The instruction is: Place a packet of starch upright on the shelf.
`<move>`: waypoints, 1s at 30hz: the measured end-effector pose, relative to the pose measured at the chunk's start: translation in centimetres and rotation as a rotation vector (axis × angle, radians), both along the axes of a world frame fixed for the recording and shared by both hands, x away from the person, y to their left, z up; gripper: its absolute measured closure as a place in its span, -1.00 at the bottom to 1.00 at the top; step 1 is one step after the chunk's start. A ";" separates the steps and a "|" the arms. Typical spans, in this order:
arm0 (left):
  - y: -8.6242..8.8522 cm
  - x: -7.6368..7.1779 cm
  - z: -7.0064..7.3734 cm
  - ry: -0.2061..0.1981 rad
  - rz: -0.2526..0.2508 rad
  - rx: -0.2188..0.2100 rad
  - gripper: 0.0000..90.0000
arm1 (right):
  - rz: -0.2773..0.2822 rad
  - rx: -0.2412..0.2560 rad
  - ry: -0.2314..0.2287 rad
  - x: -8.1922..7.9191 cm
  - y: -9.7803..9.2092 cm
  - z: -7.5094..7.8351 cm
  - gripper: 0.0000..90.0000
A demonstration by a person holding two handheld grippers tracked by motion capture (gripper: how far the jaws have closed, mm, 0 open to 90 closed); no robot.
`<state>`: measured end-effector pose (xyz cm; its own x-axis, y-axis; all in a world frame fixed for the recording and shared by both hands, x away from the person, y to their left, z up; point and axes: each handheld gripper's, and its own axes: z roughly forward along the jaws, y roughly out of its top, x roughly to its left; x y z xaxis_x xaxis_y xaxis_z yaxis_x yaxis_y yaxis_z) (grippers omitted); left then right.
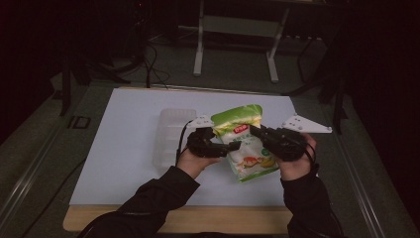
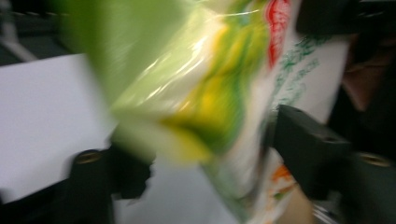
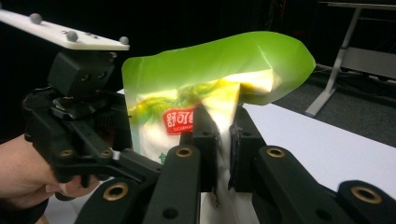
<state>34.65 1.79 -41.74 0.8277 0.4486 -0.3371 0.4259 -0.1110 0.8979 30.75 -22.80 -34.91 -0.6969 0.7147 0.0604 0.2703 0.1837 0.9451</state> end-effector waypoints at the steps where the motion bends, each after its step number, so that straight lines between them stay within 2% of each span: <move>1: -0.1 0.1 0.0 0.013 -0.014 0.000 -0.09 | 0.003 -0.003 -0.001 0.0 0.1 0.0 0.86; 2: -0.2 0.1 0.1 0.020 -0.025 0.006 0.04 | 0.006 -0.003 0.001 -0.1 0.2 0.0 0.86; 3: -0.3 0.1 0.2 0.027 -0.023 0.012 0.08 | 0.011 -0.003 0.000 -0.1 0.2 -0.1 0.86; 4: -0.3 0.1 0.2 0.025 -0.023 0.008 0.14 | 0.014 -0.004 -0.003 -0.1 0.3 -0.1 0.86; 5: -0.3 0.1 0.3 0.018 -0.030 0.007 0.29 | 0.015 -0.003 -0.006 -0.2 0.3 -0.1 0.86; 6: -0.4 0.0 0.4 0.008 -0.033 0.014 0.37 | 0.016 -0.005 -0.008 -0.2 0.3 -0.1 0.86; 8: -0.5 -0.3 0.7 -0.037 -0.037 0.039 0.55 | 0.013 0.001 -0.006 -0.1 0.2 -0.1 0.86; 10: -0.5 -0.4 0.9 -0.059 -0.044 0.048 0.65 | 0.014 0.010 0.001 -0.1 0.1 -0.1 0.86; 12: -0.5 -0.4 0.9 -0.059 -0.044 0.048 0.68 | 0.014 0.011 0.000 -0.1 0.0 -0.2 0.86; 13: -0.4 -0.5 1.2 -0.088 -0.061 0.085 0.72 | 0.017 0.010 0.002 -0.1 -0.1 -0.3 0.86; 16: -0.2 -0.4 1.5 -0.111 -0.066 0.114 0.73 | 0.025 0.021 0.011 0.0 -0.3 -0.5 0.86; 19: -0.1 -0.4 1.7 -0.116 -0.074 0.118 0.76 | 0.029 0.029 0.014 0.0 -0.3 -0.6 0.86; 24: 0.1 -0.3 2.5 -0.147 -0.079 0.144 0.78 | 0.036 0.039 -0.005 0.0 -0.4 -0.6 0.83; 26: 0.3 -0.3 2.8 -0.149 -0.079 0.148 0.78 | 0.039 0.039 -0.012 0.0 -0.5 -0.5 0.78; 30: 0.7 -0.1 3.6 -0.175 -0.079 0.173 0.78 | 0.042 0.048 -0.026 0.0 -0.9 -0.2 0.56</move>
<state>34.52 2.48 -38.17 0.9014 0.4188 -0.1098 0.2499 -0.2962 0.9219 30.71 -23.71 -35.08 -0.7277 0.6817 0.0752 0.2383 0.1485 0.9598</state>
